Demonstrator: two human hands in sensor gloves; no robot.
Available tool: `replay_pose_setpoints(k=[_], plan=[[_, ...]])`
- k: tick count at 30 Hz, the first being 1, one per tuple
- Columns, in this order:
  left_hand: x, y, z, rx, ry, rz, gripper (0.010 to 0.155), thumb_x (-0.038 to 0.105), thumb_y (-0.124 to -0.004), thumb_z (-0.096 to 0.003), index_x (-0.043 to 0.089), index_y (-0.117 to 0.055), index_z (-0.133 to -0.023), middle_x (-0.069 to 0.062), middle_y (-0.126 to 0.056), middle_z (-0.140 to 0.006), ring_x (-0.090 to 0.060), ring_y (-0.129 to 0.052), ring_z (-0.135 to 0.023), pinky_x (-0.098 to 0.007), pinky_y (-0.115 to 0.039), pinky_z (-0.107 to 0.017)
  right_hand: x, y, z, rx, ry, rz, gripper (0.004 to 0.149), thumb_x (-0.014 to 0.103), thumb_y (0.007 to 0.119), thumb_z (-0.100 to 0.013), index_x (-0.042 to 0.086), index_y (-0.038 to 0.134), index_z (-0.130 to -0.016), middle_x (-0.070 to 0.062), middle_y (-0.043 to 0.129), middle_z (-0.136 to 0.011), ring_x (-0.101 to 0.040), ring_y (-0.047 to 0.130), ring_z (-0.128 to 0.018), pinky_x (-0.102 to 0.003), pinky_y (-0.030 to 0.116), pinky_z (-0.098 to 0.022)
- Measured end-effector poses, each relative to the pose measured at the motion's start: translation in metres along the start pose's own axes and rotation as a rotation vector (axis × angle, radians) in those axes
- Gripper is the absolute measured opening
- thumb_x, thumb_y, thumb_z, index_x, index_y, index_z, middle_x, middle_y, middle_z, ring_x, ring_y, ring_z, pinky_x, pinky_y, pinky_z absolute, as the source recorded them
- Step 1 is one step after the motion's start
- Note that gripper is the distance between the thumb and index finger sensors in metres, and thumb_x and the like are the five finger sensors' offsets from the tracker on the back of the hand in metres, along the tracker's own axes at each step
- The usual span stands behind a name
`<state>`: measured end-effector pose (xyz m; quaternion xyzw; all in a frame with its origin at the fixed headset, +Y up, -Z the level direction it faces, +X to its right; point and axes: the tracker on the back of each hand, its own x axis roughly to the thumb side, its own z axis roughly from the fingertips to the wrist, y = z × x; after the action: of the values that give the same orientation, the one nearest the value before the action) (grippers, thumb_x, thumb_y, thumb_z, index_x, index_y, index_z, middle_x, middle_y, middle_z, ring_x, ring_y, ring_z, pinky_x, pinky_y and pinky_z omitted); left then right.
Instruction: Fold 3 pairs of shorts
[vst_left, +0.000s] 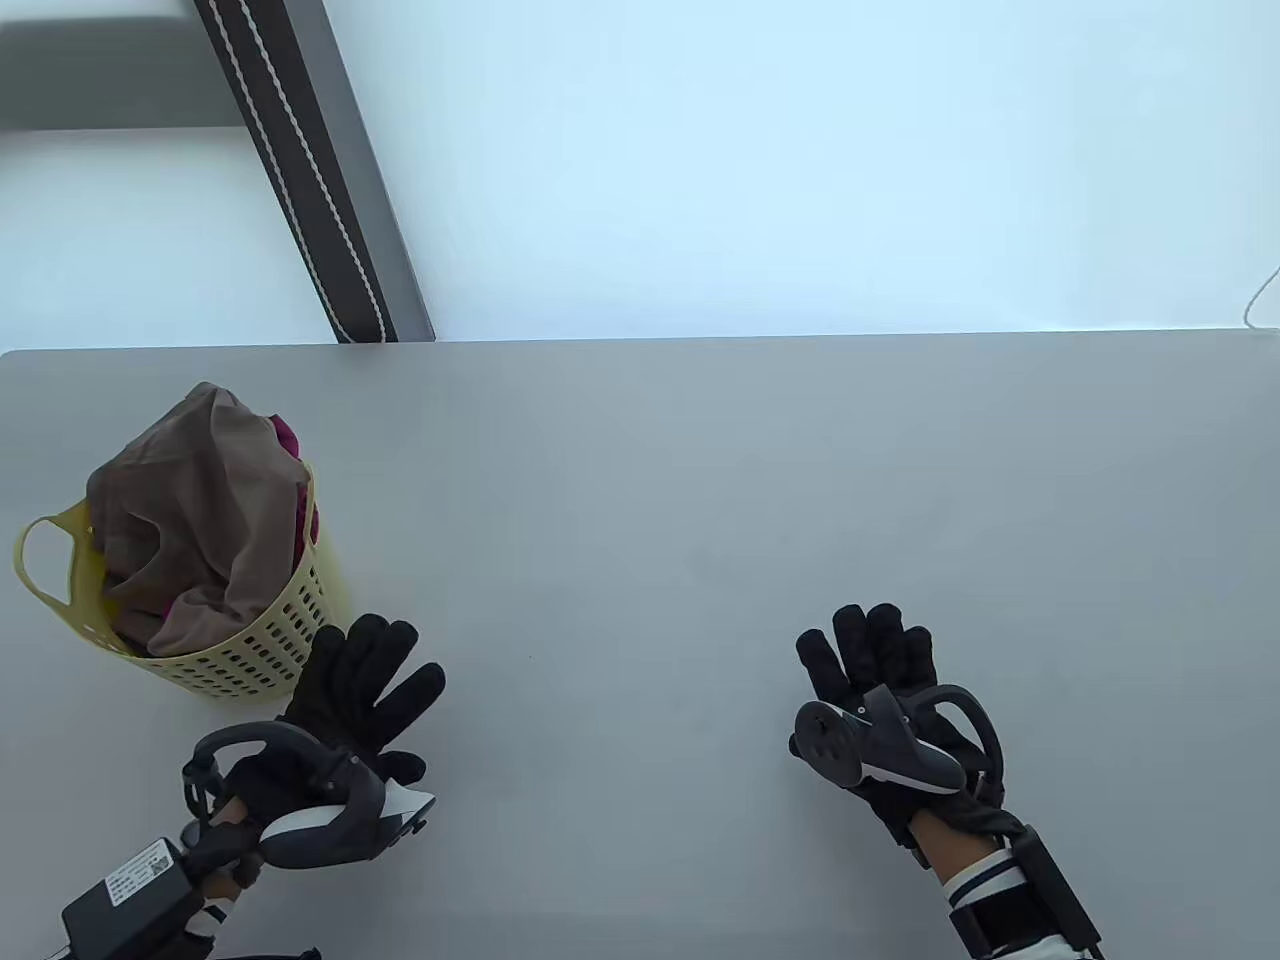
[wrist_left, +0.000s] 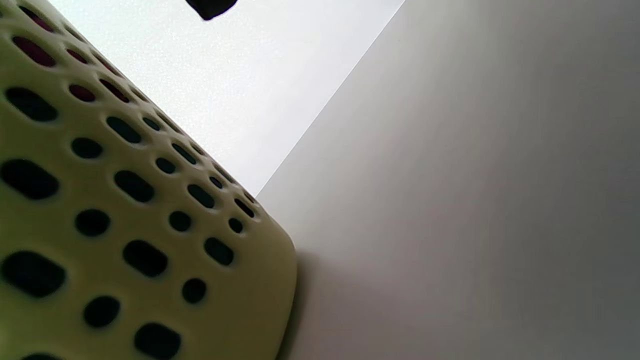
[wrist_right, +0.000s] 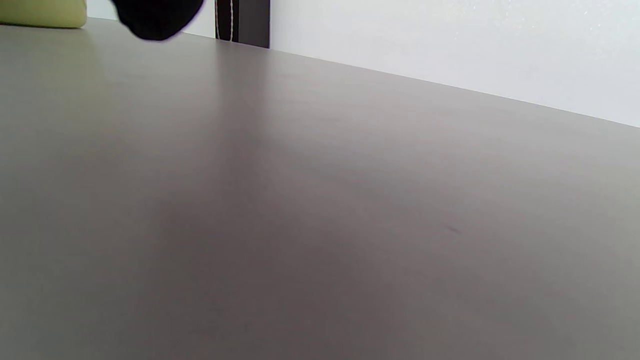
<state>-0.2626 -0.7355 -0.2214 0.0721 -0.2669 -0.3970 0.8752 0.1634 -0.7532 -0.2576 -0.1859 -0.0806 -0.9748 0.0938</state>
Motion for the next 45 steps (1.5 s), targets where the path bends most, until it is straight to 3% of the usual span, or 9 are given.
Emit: replay_pose_setpoints(k=[12,17,20,25,29,31,34,39,45], plan=[[-0.002,0.003,0.001,0.028,0.025,-0.031,0.104,0.066,-0.029,-0.04,-0.006,0.024,-0.093,-0.049,-0.001,-0.108,-0.062,-0.036,-0.107,-0.074,-0.039,-0.074,0.001,-0.002,0.001,-0.019,-0.006,-0.006,0.091,0.056,0.052,-0.049,0.009,-0.007,-0.1,-0.035,-0.008,-0.098,-0.061,-0.002,-0.085,-0.071,0.012,-0.057],[-0.032,0.037,0.013,0.329,0.256,-0.209,0.103,0.066,-0.03,-0.0417,-0.006,0.023,-0.094,-0.055,0.006,-0.101,-0.068,-0.029,-0.102,-0.077,-0.038,-0.071,0.003,-0.007,0.002,-0.038,-0.011,0.004,0.092,0.056,0.052,-0.049,0.008,-0.007,-0.1,-0.035,-0.008,-0.097,-0.061,-0.002,-0.085,-0.071,0.012,-0.057],[-0.074,0.06,0.016,0.339,0.492,-0.134,0.104,0.066,-0.034,-0.0435,-0.006,0.019,-0.097,-0.049,-0.008,-0.11,-0.064,-0.042,-0.106,-0.074,-0.044,-0.073,0.004,-0.009,0.003,-0.049,-0.014,0.004,0.091,0.056,0.053,-0.049,0.008,-0.007,-0.1,-0.035,-0.008,-0.097,-0.061,-0.002,-0.085,-0.071,0.012,-0.057],[-0.167,0.057,-0.008,0.08,0.663,0.279,0.115,0.065,-0.059,-0.043,-0.005,0.012,-0.1,-0.052,-0.016,-0.111,-0.066,-0.055,-0.104,-0.075,-0.051,-0.071,0.004,-0.01,0.003,-0.048,-0.01,-0.008,0.091,0.056,0.053,-0.049,0.008,-0.007,-0.1,-0.035,-0.008,-0.097,-0.062,-0.002,-0.085,-0.071,0.012,-0.057],[-0.21,0.021,-0.041,-0.42,0.531,0.61,0.108,0.056,-0.07,-0.0435,-0.001,-0.004,-0.107,-0.026,-0.055,-0.115,-0.044,-0.077,-0.102,-0.064,-0.064,-0.073,0.004,-0.014,0.005,-0.066,-0.007,0.012,0.091,0.055,0.053,-0.049,0.008,-0.006,-0.1,-0.036,-0.007,-0.097,-0.062,-0.001,-0.085,-0.071,0.013,-0.057],[-0.218,0.009,-0.048,-0.368,0.479,0.68,0.076,0.046,-0.077,-0.0432,0.015,-0.047,-0.106,0.007,-0.089,-0.089,-0.012,-0.104,-0.075,-0.05,-0.076,-0.071,0.004,-0.017,0.006,-0.076,-0.004,0.011,0.091,0.055,0.053,-0.049,0.008,-0.006,-0.1,-0.036,-0.007,-0.097,-0.062,0.0,-0.085,-0.071,0.013,-0.057],[-0.245,0.006,-0.039,-0.339,0.642,0.682,0.042,0.039,-0.075,-0.0474,0.033,-0.07,-0.089,0.009,-0.095,-0.078,-0.009,-0.107,-0.062,-0.048,-0.081,-0.067,0.003,-0.02,0.008,-0.091,-0.003,0.011,0.091,0.055,0.054,-0.049,0.007,-0.005,-0.1,-0.036,-0.007,-0.097,-0.062,0.0,-0.085,-0.071,0.013,-0.057],[-0.309,0.043,-0.005,-0.086,0.863,0.917,0.033,0.033,-0.076,-0.048,0.031,-0.079,-0.08,0.003,-0.096,-0.069,-0.014,-0.106,-0.052,-0.052,-0.082,-0.064,0.0,-0.025,0.009,-0.111,0.003,-0.007,0.091,0.055,0.054,-0.049,0.007,-0.005,-0.1,-0.036,-0.007,-0.097,-0.062,0.0,-0.085,-0.071,0.014,-0.057],[-0.359,0.14,0.031,0.417,0.915,1.024,0.03,0.031,-0.073,-0.0473,0.031,-0.08,-0.077,0.003,-0.096,-0.062,-0.012,-0.102,-0.045,-0.051,-0.083,-0.064,-0.003,-0.03,0.012,-0.132,0.007,-0.019,0.091,0.054,0.054,-0.049,0.007,-0.004,-0.1,-0.036,-0.004,-0.097,-0.062,0.001,-0.085,-0.071,0.014,-0.057]])
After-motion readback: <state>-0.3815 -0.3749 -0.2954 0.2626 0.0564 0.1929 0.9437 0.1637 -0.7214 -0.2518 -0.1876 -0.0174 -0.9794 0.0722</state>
